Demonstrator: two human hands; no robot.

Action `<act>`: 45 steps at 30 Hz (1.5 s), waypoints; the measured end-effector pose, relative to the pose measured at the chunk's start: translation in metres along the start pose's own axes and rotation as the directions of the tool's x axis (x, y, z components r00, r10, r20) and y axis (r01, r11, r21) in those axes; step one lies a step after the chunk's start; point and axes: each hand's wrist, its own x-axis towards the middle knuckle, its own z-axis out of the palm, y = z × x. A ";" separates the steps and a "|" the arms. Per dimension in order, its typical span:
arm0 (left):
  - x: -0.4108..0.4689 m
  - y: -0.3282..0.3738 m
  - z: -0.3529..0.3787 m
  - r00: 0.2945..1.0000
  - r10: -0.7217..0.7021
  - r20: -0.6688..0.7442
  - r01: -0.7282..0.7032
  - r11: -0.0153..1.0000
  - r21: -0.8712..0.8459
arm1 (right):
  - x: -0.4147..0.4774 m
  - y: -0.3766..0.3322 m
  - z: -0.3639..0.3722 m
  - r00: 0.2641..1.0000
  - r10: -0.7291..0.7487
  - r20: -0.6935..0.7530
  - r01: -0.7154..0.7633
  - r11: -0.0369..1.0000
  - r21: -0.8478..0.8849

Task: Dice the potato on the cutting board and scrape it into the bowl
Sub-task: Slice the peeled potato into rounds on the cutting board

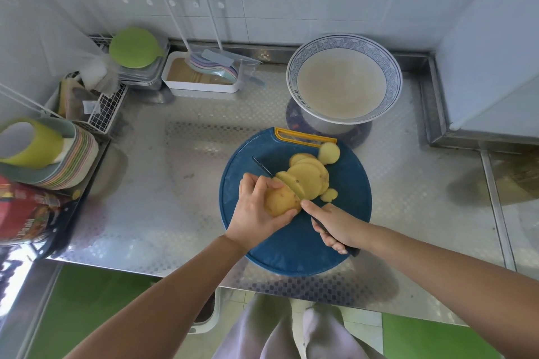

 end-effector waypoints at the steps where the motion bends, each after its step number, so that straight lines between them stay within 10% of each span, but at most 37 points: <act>1: 0.000 0.000 0.000 1.000 0.002 -0.004 -0.002 1.000 -0.001 | 0.001 0.000 0.000 1.000 0.000 0.003 0.000 1.000 0.006; 34: -0.031 0.011 0.012 0.984 -0.103 -0.146 0.090 0.992 -0.093 | -0.032 -0.001 -0.010 1.000 -0.030 -0.006 0.031 0.971 0.238; 45: -0.027 0.013 0.011 0.986 -0.053 -0.156 0.043 0.997 -0.067 | -0.089 -0.008 0.001 0.972 -0.177 -0.156 0.159 0.980 -0.116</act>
